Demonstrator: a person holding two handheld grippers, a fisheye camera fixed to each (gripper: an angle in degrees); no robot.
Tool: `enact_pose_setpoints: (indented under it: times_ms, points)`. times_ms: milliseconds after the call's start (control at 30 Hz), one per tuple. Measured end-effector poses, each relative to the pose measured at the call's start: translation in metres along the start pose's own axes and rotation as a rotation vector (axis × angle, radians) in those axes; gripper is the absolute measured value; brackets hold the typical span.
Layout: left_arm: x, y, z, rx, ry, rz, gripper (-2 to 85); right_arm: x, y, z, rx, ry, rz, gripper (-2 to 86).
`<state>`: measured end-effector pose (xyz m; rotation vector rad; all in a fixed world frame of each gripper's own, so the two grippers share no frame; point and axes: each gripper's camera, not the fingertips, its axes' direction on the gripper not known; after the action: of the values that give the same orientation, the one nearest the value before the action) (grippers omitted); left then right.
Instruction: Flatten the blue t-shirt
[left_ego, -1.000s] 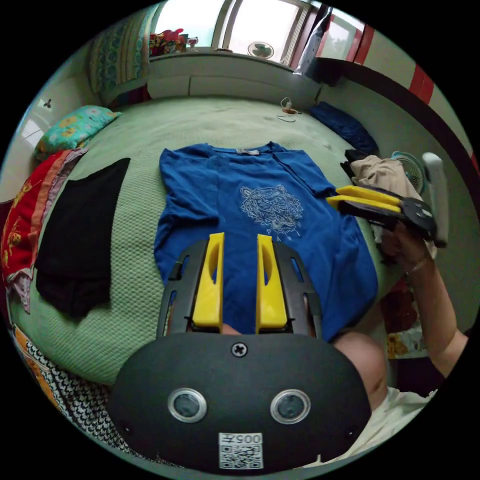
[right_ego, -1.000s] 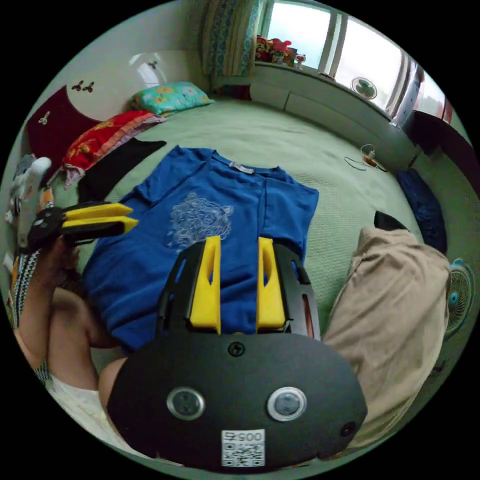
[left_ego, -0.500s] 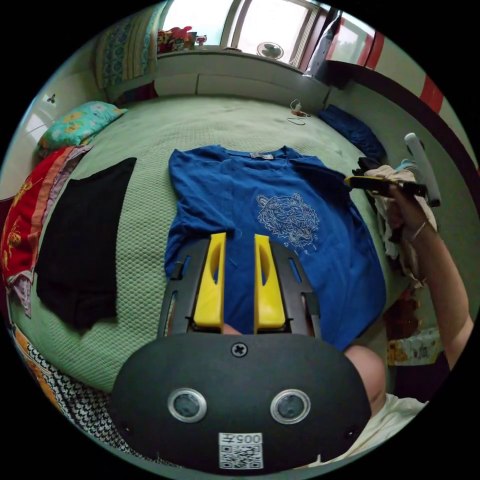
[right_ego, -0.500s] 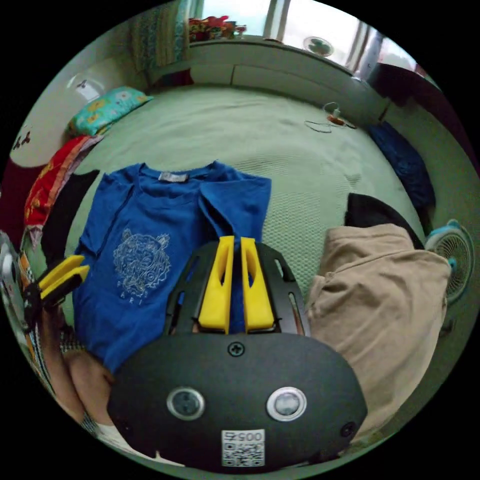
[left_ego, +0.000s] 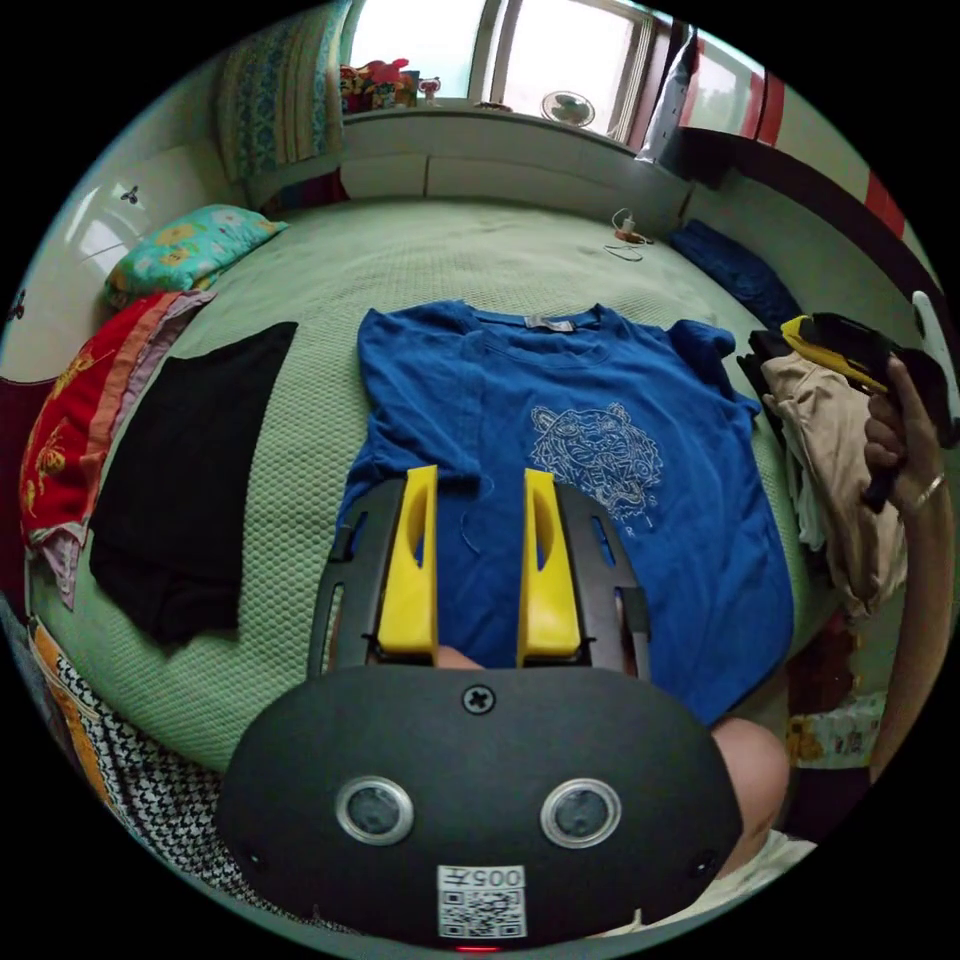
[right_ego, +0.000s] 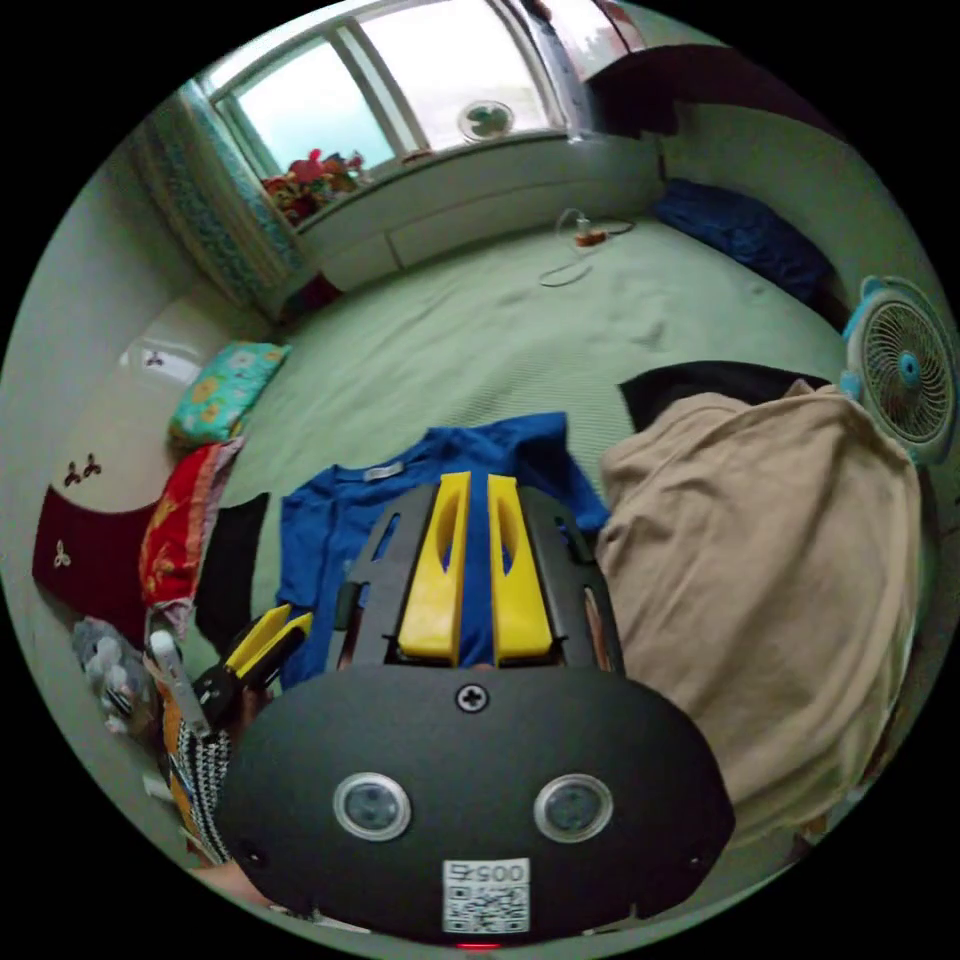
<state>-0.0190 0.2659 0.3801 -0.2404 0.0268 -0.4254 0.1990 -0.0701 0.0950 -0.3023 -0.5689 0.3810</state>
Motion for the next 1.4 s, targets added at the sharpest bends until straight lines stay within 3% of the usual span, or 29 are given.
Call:
enact_pose_setpoints:
  times_ms: [200,533,667,1000,1100,1200,1333,1400]
  points:
    - [0.001,-0.007,0.021,0.033,-0.084,0.049,13.0,-0.056,0.038,0.052,-0.021,-0.111,-0.116,3.4]
    - [-0.017,-0.026,0.065,-0.042,-0.127,0.082,9.6,-0.054,0.051,0.094,-0.131,-0.156,-0.232,-0.6]
    - [-0.039,-0.03,0.067,-0.029,-0.043,-0.003,7.5,-0.05,0.044,0.106,-0.214,-0.212,-0.206,-0.9]
    - [-0.089,-0.055,0.059,-0.024,0.097,-0.126,5.1,-0.066,0.049,0.113,-0.178,-0.125,-0.28,-1.0]
    - [-0.116,-0.064,0.051,0.033,0.114,-0.228,4.9,-0.064,0.048,0.115,-0.18,-0.142,-0.252,-1.0]
    - [-0.157,-0.055,0.047,0.093,-0.017,-0.388,4.7,-0.067,0.048,0.119,-0.18,-0.153,-0.244,-1.0]
    - [-0.218,-0.01,0.047,0.094,-0.097,-0.708,2.3,-0.073,0.047,0.124,-0.172,-0.126,-0.25,-1.0]
    - [-0.228,0.011,0.046,0.171,0.006,-0.746,1.3,-0.078,0.045,0.129,-0.177,-0.122,-0.246,-1.0]
